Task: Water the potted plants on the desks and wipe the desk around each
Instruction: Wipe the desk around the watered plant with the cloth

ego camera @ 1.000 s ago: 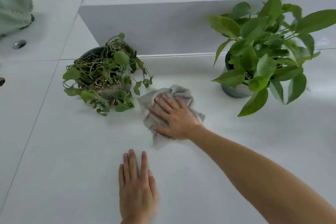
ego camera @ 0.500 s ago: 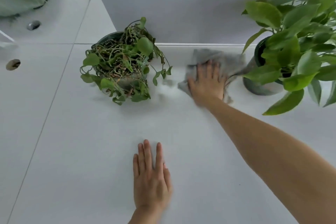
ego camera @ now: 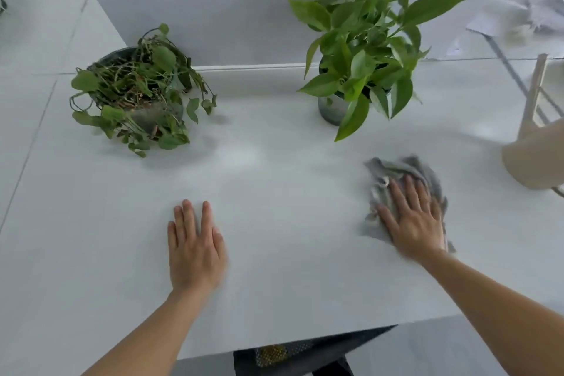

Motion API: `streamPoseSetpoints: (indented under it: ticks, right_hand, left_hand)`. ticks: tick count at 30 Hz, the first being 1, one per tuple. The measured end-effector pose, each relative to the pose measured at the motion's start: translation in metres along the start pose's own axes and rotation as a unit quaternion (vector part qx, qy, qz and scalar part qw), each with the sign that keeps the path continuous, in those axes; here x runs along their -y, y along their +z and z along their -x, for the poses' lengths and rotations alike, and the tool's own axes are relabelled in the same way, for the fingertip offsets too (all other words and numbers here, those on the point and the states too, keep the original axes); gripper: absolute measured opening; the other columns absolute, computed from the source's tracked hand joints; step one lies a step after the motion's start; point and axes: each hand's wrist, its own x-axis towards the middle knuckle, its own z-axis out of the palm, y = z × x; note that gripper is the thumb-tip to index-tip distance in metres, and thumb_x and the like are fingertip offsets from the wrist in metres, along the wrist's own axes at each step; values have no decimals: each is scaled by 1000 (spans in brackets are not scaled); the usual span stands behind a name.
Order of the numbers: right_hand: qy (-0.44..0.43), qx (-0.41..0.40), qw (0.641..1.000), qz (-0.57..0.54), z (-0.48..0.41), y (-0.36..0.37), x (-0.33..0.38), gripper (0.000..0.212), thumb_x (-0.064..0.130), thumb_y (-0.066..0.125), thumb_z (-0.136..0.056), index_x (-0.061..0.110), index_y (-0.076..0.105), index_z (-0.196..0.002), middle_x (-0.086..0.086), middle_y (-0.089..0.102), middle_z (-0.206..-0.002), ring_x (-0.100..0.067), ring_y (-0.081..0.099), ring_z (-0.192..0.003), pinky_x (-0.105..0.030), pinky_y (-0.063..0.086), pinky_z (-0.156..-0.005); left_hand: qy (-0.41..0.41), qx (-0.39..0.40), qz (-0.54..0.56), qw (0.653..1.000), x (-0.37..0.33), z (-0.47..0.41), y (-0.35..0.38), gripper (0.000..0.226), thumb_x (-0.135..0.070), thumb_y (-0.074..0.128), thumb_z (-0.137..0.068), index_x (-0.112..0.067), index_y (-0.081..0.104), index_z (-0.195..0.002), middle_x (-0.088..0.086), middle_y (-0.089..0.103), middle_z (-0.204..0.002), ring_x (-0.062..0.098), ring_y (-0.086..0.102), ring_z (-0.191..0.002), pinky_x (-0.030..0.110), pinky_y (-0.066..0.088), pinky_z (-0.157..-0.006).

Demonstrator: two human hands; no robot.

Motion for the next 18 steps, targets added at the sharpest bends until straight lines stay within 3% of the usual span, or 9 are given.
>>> streamPoseSetpoints:
  ticks: [2, 3, 4, 6, 8, 11, 15, 18]
  right_hand:
    - [164, -8, 985, -52, 25, 2, 10, 73, 66, 12, -96, 32, -1, -160, -1, -12, -168, -24, -15, -153, -51, -2, -123]
    - [189, -1, 979, -73, 31, 2, 38, 72, 62, 15, -98, 28, -3, -160, -5, -15, -167, -28, -18, -153, -54, -5, -122]
    - [168, 17, 982, -82, 38, 9, 68, 73, 60, 16, -99, 26, -6, -160, -9, -19, -166, -31, -21, -151, -56, -8, -121]
    - [29, 23, 997, -62, 72, 28, 116, 73, 60, 15, -99, 25, -12, -157, -12, -23, -163, -34, -26, -149, -57, -13, -120]
    - [-133, 4, 991, -33, 112, 42, 137, 71, 61, 19, -99, 25, 6, -159, -13, -4, -166, -35, -14, -153, -58, -5, -120]
    - [-296, 8, 955, 29, 148, 56, 114, 65, 62, 25, -101, 28, 29, -156, -9, 23, -164, -30, 6, -154, -54, 9, -117]
    - [-375, 23, 924, 77, 155, 53, 30, 65, 63, 30, -101, 35, 19, -158, -3, 21, -165, -29, 15, -153, -48, 12, -117]
    - [-332, 45, 937, 102, 159, 46, -34, 75, 50, 49, -94, 34, 16, -159, -3, 21, -165, -26, 11, -153, -45, 10, -118]
  left_hand:
    - [16, 1, -5, 1000, -12, 15, -7, 63, -37, 7, -95, -15, 14, -154, 19, 5, -161, 32, 1, -149, 42, 0, -121]
    - [15, 14, -7, 1000, -11, 12, -7, 61, -36, 9, -97, -16, 11, -155, 19, 2, -161, 32, -1, -149, 42, -1, -121]
    - [3, 32, -7, 999, -8, 7, -10, 59, -35, 13, -100, -16, 8, -155, 19, -1, -161, 33, -3, -149, 42, -1, -121]
    - [4, 49, -10, 999, -8, 4, -16, 57, -30, 21, -102, -15, 9, -155, 19, -2, -161, 34, -3, -149, 42, 3, -121]
    - [12, 64, -12, 998, -13, 9, -26, 54, -26, 28, -102, -14, 17, -154, 20, 4, -160, 35, 3, -148, 41, 11, -121]
    - [9, 68, 10, 998, -24, 29, -34, 49, -21, 40, -99, -13, 33, -146, 19, 14, -158, 36, 15, -144, 44, 29, -112]
    - [65, 56, 37, 996, -65, 65, -28, 42, -15, 52, -93, -12, 51, -135, 20, 33, -150, 39, 35, -134, 47, 43, -97]
    - [152, 64, 49, 985, -119, 95, -16, 27, -15, 56, -90, -12, 65, -115, 11, 54, -118, 36, 51, -112, 41, 49, -80]
